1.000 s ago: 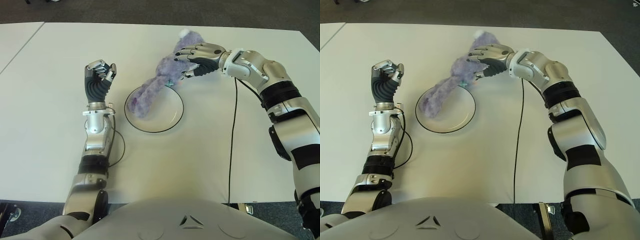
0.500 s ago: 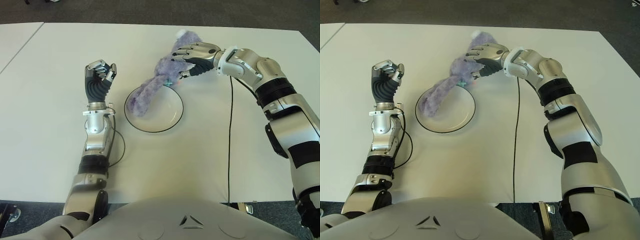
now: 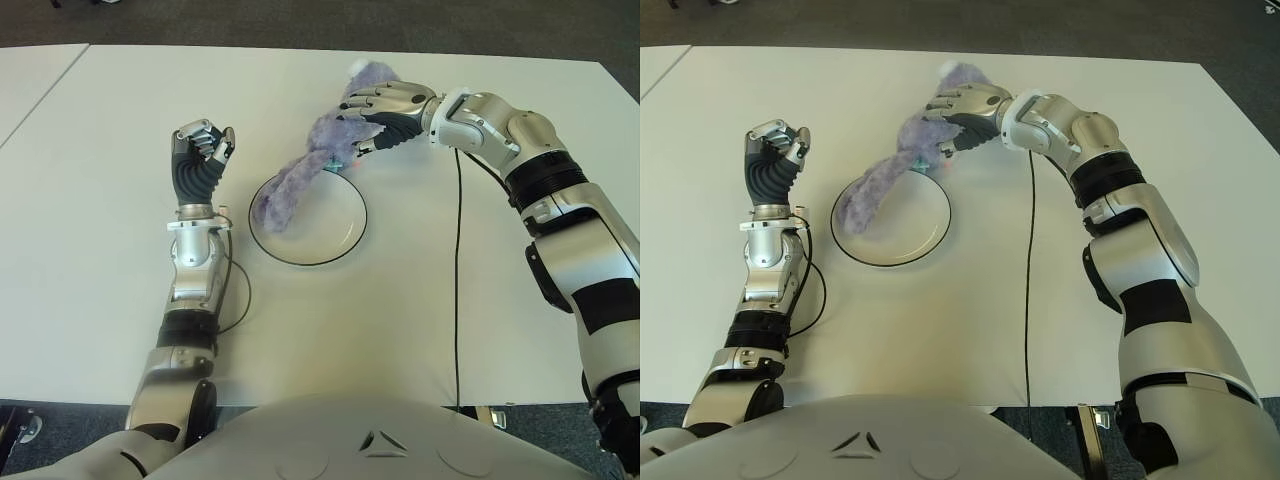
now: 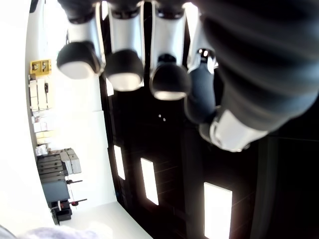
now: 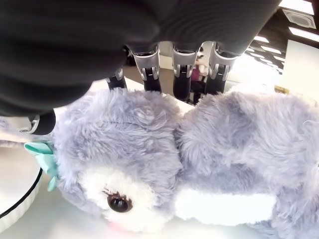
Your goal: Put the doll into the plate.
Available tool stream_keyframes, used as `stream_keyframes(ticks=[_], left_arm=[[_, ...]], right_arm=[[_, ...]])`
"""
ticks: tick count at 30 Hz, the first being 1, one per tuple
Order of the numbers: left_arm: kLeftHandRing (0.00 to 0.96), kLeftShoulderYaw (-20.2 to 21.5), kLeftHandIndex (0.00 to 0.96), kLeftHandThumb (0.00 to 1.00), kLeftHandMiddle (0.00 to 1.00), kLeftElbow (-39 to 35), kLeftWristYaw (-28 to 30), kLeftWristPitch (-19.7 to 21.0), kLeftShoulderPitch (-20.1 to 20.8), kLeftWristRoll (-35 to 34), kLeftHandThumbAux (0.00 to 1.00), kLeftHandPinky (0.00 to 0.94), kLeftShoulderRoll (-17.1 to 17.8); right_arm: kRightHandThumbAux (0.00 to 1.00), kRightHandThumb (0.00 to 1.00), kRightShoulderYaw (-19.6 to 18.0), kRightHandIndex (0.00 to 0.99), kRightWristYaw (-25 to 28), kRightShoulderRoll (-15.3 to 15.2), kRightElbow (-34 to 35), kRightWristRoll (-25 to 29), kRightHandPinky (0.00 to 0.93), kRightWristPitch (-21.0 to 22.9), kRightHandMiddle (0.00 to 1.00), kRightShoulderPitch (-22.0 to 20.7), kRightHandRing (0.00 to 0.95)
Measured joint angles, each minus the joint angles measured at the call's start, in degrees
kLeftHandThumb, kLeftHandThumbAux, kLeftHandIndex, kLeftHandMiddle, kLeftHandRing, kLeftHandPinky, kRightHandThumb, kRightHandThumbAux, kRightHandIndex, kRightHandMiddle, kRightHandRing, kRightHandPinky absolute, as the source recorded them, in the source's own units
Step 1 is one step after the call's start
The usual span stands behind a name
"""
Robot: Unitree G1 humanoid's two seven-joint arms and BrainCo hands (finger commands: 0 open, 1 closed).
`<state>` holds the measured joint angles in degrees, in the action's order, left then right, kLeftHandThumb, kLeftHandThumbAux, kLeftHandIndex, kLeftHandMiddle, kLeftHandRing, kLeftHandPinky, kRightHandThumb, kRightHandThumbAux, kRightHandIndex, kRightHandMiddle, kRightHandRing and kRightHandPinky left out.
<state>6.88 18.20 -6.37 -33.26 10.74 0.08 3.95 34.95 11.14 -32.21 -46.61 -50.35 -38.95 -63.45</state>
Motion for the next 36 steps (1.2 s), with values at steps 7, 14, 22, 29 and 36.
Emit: stream_keyframes(ticks=[7,14,22,29,36], left_arm=[[0.879,-0.07,0.444,0.714,0.864,0.07,-0.09,-0.18,0.05,0.14,0.705,0.864,0.01],[0.875,-1.38,0.443,0.714,0.866,-0.99,-3.48,-0.83,0.11,4.73,0.705,0.860,0.09],[0.869,-5.63,0.443,0.712,0.867,-10.54,-10.83,5.95,-2.45,23.71,0.704,0.857,1.23],[0.849,-8.43,0.442,0.710,0.843,-16.43,-13.18,13.81,-4.81,34.51,0.704,0.837,2.25],[0.723,-10.60,0.427,0.700,0.689,-15.83,-16.40,19.51,-2.95,41.87,0.704,0.722,3.68]], right_arm=[[0.144,0.494,-0.18,0.000,-0.49,-0.01,-0.60,0.11,0.000,-0.01,0.000,-0.29,0.000],[0.143,0.491,-0.80,0.000,-0.48,-0.27,-0.70,1.00,0.000,-0.07,0.000,-0.30,0.000],[0.145,0.498,-3.03,0.000,-0.12,-0.70,-1.80,4.05,0.000,-0.58,0.000,-0.30,0.000],[0.149,0.499,-4.37,0.000,0.04,-1.47,-4.21,5.47,0.000,-0.79,0.000,-0.24,0.000],[0.156,0.509,-6.60,0.000,0.05,-4.37,-3.35,6.97,0.000,-0.67,0.000,0.57,0.000]])
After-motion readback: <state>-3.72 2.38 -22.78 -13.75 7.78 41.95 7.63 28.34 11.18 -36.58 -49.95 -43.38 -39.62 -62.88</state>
